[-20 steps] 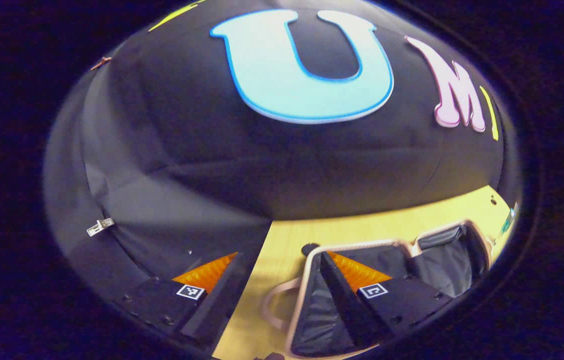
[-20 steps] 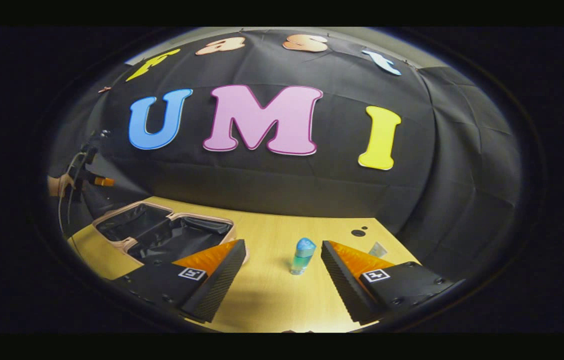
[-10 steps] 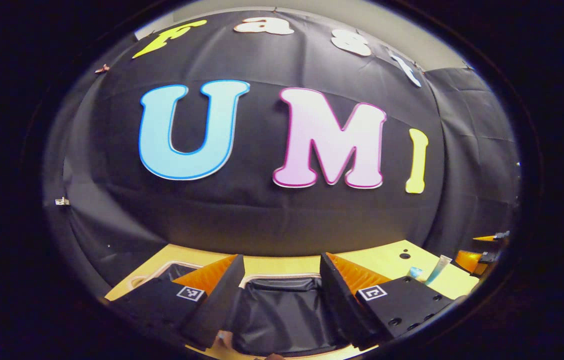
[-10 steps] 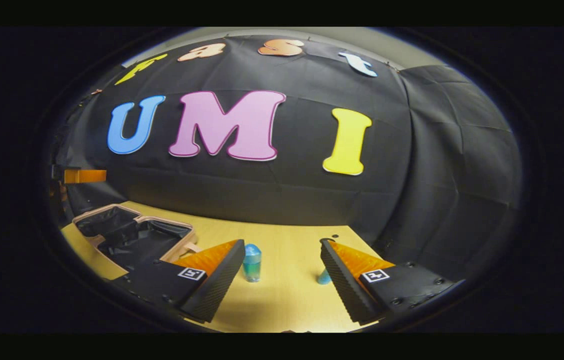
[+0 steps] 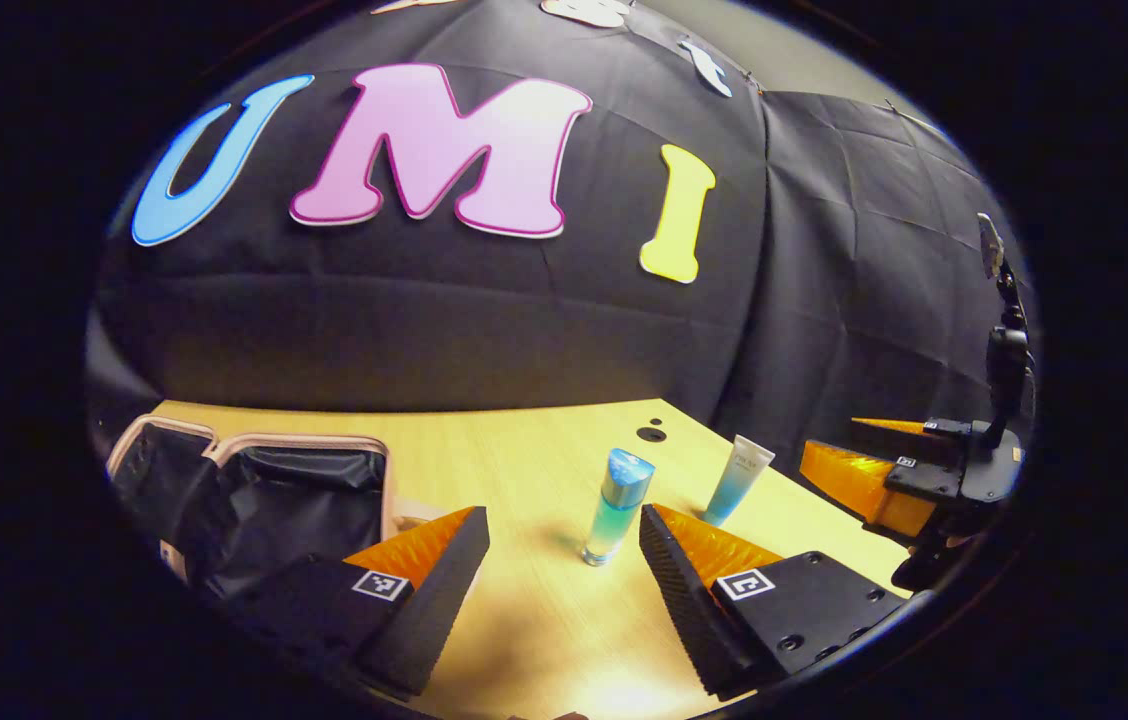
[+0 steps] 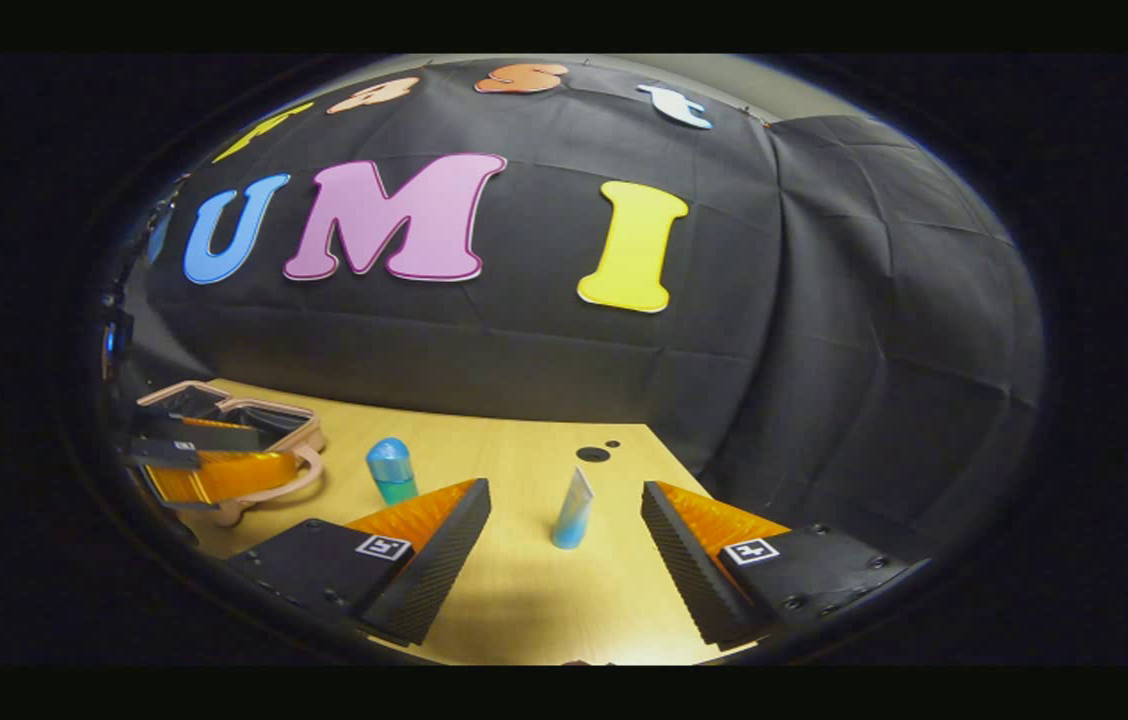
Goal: First open the suitcase, pack the skin care products into it, and then close the suitcase.
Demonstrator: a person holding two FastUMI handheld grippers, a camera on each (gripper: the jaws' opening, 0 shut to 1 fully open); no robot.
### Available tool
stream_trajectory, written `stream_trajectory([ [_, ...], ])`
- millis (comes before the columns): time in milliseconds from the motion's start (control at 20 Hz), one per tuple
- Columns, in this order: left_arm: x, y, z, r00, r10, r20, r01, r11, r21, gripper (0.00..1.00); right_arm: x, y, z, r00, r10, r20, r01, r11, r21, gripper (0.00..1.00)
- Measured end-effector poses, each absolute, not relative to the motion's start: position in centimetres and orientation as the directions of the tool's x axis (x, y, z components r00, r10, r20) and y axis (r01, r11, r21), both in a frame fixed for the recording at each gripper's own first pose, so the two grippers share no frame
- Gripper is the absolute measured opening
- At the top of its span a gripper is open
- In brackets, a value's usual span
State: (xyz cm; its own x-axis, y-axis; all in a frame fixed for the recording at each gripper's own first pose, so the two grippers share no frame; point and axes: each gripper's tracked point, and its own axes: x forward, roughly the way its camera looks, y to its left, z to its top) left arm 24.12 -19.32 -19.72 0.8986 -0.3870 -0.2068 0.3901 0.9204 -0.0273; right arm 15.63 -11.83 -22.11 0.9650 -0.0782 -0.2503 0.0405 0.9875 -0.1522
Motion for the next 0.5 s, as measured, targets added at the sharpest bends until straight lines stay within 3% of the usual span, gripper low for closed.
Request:
stream_trajectory([
  [250, 29.0, -24.0, -22.6, 0.878, -0.414, -0.242, 0.435, 0.900, 0.039, 0.96, 15.4, -14.2, -25.1, 0.948, -0.105, -0.300, 0.067, 0.988, -0.136, 0.97],
  [500, 33.1, -27.2, -25.5, 0.878, -0.378, -0.293, 0.409, 0.911, 0.050, 0.95, 17.5, -14.5, -27.4, 0.937, -0.102, -0.333, 0.067, 0.991, -0.116, 0.97],
])
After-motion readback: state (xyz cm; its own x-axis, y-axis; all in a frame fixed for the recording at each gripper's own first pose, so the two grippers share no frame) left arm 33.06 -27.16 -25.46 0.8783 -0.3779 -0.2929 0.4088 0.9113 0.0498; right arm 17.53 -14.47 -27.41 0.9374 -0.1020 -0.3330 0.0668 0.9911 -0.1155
